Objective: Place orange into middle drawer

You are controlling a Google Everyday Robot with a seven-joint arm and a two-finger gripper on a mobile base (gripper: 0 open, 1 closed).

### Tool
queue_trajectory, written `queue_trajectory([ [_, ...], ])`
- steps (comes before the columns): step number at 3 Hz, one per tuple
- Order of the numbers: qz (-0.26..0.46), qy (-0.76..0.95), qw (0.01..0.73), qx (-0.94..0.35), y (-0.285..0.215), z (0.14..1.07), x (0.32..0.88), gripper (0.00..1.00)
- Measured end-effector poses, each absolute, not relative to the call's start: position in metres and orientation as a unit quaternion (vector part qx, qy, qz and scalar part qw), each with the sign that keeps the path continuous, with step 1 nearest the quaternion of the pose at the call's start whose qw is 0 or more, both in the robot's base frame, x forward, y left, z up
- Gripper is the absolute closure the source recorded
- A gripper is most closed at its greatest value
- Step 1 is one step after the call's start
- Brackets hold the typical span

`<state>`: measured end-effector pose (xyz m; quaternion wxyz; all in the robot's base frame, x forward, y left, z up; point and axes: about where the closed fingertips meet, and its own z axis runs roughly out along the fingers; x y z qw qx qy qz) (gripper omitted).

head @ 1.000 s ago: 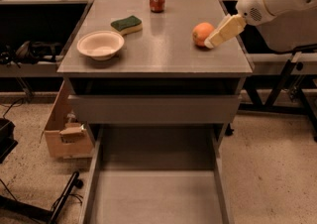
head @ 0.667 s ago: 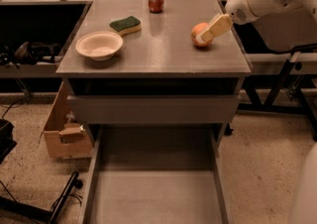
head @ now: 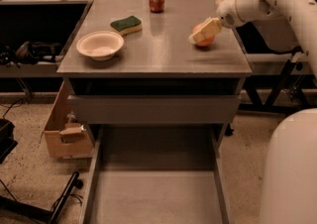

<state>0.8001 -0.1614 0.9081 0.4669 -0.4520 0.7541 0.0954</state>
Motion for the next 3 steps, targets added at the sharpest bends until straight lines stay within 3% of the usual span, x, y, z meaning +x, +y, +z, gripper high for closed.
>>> queue_trajectory([
  [1,0.122,0.761,0.463,-0.437,-0.158,0.884,0.811,0.00],
  [2,0.142,0.766,0.460,-0.426,-0.152,0.866,0.815,0.18],
  [3,0.142,0.766,0.460,-0.426,-0.152,0.865,0.815,0.41],
])
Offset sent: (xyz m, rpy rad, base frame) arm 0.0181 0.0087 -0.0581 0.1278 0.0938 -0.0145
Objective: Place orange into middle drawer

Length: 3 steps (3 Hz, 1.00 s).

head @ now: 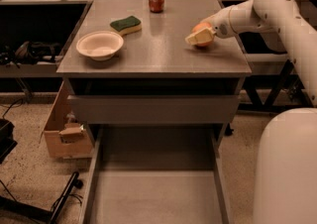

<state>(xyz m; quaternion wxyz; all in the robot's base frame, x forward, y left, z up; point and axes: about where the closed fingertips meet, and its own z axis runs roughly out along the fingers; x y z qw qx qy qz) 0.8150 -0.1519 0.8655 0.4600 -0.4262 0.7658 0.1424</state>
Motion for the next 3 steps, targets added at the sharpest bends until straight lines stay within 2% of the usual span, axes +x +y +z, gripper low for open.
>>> queue_trajectory([
  [2,0.142,0.766,0.460,-0.426,-0.1518,0.8654,0.8150,0.89],
  [3,0.142,0.766,0.460,-0.426,-0.1518,0.8654,0.8150,1.00],
])
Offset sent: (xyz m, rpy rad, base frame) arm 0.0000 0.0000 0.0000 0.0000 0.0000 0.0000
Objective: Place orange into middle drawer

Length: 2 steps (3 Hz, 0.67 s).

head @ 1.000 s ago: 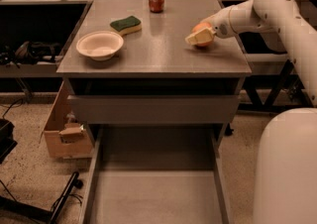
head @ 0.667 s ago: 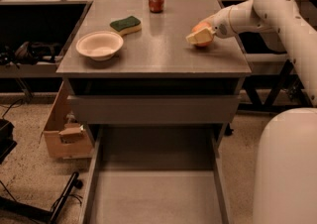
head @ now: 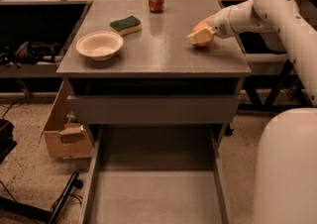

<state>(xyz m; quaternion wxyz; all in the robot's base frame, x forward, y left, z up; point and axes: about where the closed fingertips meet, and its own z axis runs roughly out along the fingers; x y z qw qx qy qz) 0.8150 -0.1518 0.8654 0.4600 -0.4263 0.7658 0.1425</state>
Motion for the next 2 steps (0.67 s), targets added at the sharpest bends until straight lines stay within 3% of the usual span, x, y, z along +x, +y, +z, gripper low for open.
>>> queue_trajectory([
  [2,0.122,0.757,0.467,-0.440,-0.146,0.898,0.801,1.00],
])
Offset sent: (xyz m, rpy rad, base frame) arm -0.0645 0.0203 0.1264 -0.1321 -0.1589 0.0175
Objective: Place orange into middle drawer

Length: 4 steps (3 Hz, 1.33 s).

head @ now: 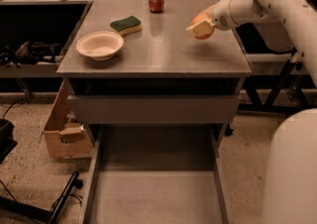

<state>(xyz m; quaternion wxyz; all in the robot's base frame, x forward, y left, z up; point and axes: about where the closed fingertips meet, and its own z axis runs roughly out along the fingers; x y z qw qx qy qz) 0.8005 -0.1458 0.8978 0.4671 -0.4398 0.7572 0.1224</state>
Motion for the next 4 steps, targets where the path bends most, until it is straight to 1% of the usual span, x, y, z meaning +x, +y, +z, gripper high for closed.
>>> queue_trajectory([
  [1,0.073,0.739,0.497,-0.448,-0.150,0.963,0.758,1.00],
  [2,0.031,0.718,0.544,-0.433,-0.160,1.030,0.691,1.00],
  [3,-0.005,0.696,0.575,-0.430,-0.158,1.073,0.612,1.00],
  [4,-0.012,0.705,0.552,-0.445,-0.165,1.030,0.550,1.00],
])
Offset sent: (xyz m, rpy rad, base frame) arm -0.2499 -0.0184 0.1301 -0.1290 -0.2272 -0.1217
